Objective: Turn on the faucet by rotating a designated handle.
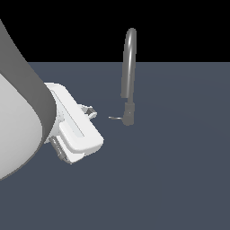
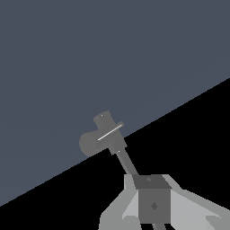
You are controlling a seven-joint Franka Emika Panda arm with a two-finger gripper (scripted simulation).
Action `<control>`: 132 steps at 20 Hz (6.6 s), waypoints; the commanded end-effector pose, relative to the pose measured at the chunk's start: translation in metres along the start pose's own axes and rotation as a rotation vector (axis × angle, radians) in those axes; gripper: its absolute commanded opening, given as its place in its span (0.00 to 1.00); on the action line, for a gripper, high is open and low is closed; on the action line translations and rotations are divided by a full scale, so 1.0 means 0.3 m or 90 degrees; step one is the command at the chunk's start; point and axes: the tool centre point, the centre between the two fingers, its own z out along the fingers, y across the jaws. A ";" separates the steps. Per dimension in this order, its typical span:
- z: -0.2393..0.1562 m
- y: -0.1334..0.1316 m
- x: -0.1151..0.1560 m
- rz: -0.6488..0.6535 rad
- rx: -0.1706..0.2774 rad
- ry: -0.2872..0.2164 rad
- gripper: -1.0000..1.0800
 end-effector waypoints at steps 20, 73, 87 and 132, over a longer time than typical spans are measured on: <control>0.193 -0.103 0.127 -0.199 -0.191 -0.031 0.00; 0.329 -0.056 0.022 -0.355 -0.329 -0.056 0.00; 0.354 -0.090 -0.071 -0.358 -0.327 -0.048 0.00; 0.484 -0.318 -0.128 -0.344 -0.298 -0.067 0.00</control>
